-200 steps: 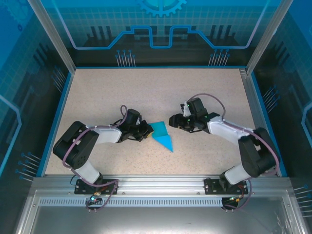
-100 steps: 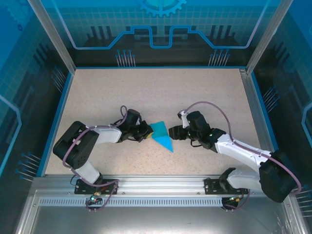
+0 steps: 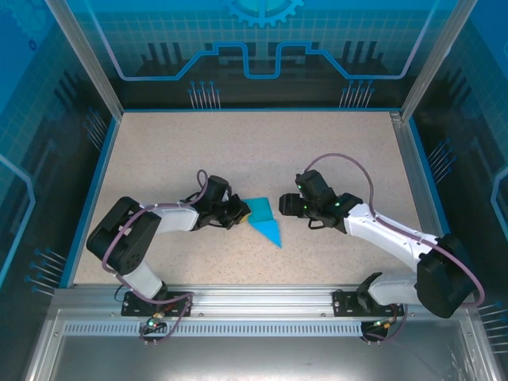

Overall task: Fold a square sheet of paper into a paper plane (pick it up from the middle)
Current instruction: Fold the wing for the fifth time at the center of the table.

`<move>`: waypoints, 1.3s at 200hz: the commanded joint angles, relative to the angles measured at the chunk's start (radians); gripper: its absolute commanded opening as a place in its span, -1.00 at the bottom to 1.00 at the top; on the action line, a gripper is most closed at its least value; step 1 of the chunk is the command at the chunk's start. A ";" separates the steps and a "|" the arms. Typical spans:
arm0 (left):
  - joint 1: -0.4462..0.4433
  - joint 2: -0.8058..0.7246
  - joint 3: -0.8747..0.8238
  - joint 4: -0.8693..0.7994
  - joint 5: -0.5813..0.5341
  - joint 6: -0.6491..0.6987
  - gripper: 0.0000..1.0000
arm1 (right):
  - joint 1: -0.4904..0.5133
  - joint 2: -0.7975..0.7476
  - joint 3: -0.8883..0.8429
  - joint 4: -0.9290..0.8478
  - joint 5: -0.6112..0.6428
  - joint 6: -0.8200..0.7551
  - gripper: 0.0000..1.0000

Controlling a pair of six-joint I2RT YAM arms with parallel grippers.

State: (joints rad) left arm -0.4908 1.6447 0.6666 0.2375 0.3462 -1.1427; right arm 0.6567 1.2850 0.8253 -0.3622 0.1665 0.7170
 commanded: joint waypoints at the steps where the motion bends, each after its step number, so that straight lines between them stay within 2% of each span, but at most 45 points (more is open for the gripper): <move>1: -0.002 0.009 0.024 -0.028 0.037 0.026 -0.80 | 0.014 -0.037 0.034 -0.084 0.038 0.060 0.30; 38: -0.002 0.001 0.022 -0.041 0.037 0.029 -0.81 | 0.004 -0.068 0.029 -0.107 0.040 0.072 0.37; 82: -0.002 0.002 0.037 -0.061 0.040 0.037 -0.80 | -0.059 -0.056 0.029 -0.088 -0.051 0.053 0.40; 126: -0.003 0.002 0.031 -0.051 0.033 0.047 -0.81 | -0.060 -0.050 0.002 -0.036 -0.067 0.009 0.40; 143: -0.003 0.010 0.037 -0.043 0.035 0.047 -0.80 | -0.066 -0.051 -0.013 -0.014 -0.066 0.008 0.37; 167: -0.003 0.012 0.041 -0.052 0.030 0.057 -0.81 | -0.065 -0.075 -0.057 0.067 -0.073 -0.009 0.21; 201: -0.002 0.014 0.041 -0.052 0.021 0.050 -0.81 | -0.068 -0.109 -0.142 0.250 -0.168 -0.056 0.13; 218: -0.001 0.008 0.044 -0.061 0.017 0.057 -0.82 | -0.088 -0.047 -0.119 0.231 -0.224 -0.062 0.08; 232: -0.002 0.000 0.030 -0.055 0.006 0.051 -0.82 | -0.134 0.039 -0.072 0.192 -0.375 -0.072 0.08; 245: -0.002 0.001 0.029 -0.053 0.007 0.049 -0.82 | -0.158 0.103 -0.056 0.217 -0.506 -0.083 -0.10; 252: -0.002 0.002 0.030 -0.053 0.008 0.053 -0.82 | -0.153 0.116 -0.053 0.219 -0.498 -0.082 -0.17; 260: -0.002 0.001 0.030 -0.053 0.008 0.055 -0.82 | -0.143 0.116 -0.060 0.230 -0.467 -0.080 -0.16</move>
State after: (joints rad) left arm -0.4908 1.6485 0.6849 0.1993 0.3565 -1.1164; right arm 0.5175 1.3621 0.7448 -0.1688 -0.1707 0.6605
